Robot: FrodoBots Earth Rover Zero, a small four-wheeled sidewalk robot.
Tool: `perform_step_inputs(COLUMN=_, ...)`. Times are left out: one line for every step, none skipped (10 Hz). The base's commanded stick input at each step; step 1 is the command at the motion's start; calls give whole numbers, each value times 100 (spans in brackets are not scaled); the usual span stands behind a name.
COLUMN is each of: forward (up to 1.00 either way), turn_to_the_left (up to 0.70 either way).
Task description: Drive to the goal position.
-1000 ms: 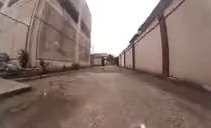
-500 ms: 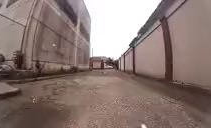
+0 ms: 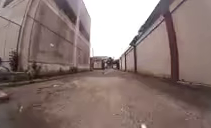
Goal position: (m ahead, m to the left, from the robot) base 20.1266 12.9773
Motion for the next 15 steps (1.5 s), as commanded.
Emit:
perform_step_inputs(forward=70, turn_to_the_left=0)
perform_step_inputs(forward=70, turn_to_the_left=0)
perform_step_inputs(forward=70, turn_to_the_left=0)
perform_step_inputs(forward=70, turn_to_the_left=0)
perform_step_inputs(forward=70, turn_to_the_left=-2)
perform_step_inputs(forward=70, turn_to_the_left=-5)
perform_step_inputs(forward=70, turn_to_the_left=-8)
perform_step_inputs(forward=70, turn_to_the_left=-11)
perform_step_inputs(forward=70, turn_to_the_left=-14)
perform_step_inputs(forward=70, turn_to_the_left=-16)
perform_step_inputs(forward=70, turn_to_the_left=-19)
perform_step_inputs(forward=70, turn_to_the_left=-22)
perform_step_inputs(forward=70, turn_to_the_left=-25)
perform_step_inputs(forward=70, turn_to_the_left=-28)
perform_step_inputs(forward=70, turn_to_the_left=-30)
